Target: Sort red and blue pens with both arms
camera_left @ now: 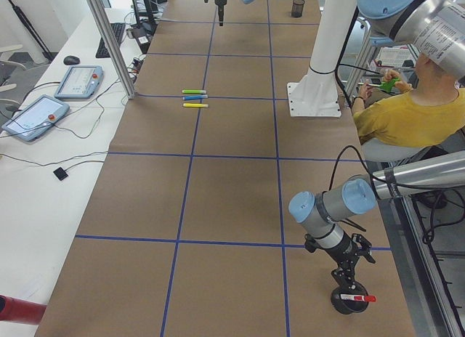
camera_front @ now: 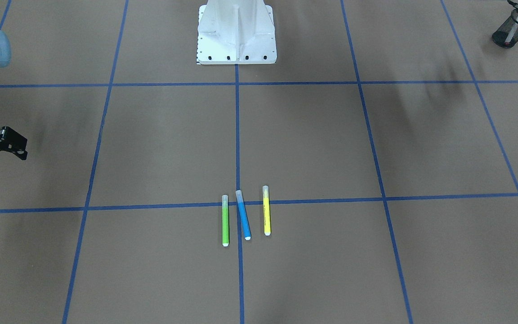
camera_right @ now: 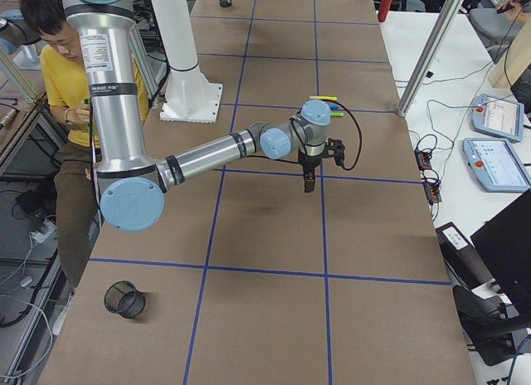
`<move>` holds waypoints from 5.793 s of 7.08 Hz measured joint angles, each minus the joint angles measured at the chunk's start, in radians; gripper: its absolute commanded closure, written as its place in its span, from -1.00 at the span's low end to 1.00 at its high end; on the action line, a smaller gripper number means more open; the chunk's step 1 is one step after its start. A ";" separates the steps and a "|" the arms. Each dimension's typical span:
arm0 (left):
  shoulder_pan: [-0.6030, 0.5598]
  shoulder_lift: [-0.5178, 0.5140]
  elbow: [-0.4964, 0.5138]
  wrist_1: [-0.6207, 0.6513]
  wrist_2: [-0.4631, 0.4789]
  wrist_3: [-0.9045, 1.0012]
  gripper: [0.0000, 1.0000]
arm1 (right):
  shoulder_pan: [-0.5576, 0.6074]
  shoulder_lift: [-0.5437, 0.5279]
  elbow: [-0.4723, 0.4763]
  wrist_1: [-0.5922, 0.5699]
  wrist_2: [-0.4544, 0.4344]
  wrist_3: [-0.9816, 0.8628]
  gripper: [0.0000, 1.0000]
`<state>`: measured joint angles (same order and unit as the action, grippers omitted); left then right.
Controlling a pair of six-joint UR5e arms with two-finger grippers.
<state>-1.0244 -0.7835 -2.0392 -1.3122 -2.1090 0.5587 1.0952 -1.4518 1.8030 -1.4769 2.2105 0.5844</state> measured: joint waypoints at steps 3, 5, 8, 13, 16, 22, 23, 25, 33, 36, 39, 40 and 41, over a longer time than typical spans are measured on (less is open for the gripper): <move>-0.211 -0.177 -0.140 0.283 -0.005 0.005 -1.00 | 0.000 0.002 0.001 0.001 0.000 0.000 -1.00; -0.390 -0.280 -0.149 0.307 -0.010 0.007 -1.00 | 0.000 0.007 0.002 0.001 0.003 0.000 -1.00; -0.558 -0.416 -0.103 0.305 -0.129 -0.026 -1.00 | -0.053 0.053 0.023 0.000 0.011 0.047 -1.00; -0.603 -0.521 0.035 0.082 -0.187 -0.188 -1.00 | -0.271 0.359 -0.013 -0.012 -0.005 0.353 -0.95; -0.603 -0.523 0.065 0.040 -0.187 -0.193 -1.00 | -0.333 0.570 -0.162 -0.025 -0.062 0.370 -0.95; -0.603 -0.521 0.068 0.037 -0.207 -0.192 -1.00 | -0.353 1.023 -0.764 -0.112 -0.075 0.198 -0.23; -0.603 -0.520 0.068 0.037 -0.209 -0.191 -1.00 | -0.356 1.044 -0.813 -0.113 -0.075 0.165 -0.23; -0.603 -0.520 0.067 0.037 -0.211 -0.191 -1.00 | -0.376 1.059 -0.870 -0.109 -0.076 0.140 -0.23; -0.603 -0.518 0.076 0.026 -0.226 -0.189 -1.00 | -0.432 1.061 -1.003 0.022 -0.092 0.145 0.04; -0.603 -0.517 0.079 0.021 -0.226 -0.189 -1.00 | -0.435 1.062 -1.023 0.054 -0.096 0.152 0.10; -0.603 -0.517 0.080 0.021 -0.226 -0.189 -1.00 | -0.440 1.062 -1.029 0.056 -0.097 0.192 0.19; -0.603 -0.517 0.080 0.021 -0.226 -0.189 -1.00 | -0.441 1.062 -1.030 0.056 -0.097 0.211 0.19; -0.603 -0.517 0.080 0.021 -0.226 -0.189 -1.00 | -0.441 1.062 -1.030 0.056 -0.096 0.226 0.19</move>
<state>-1.6275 -1.3004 -1.9589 -1.2916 -2.3347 0.3701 0.6539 -0.3896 0.7732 -1.4204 2.1141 0.8109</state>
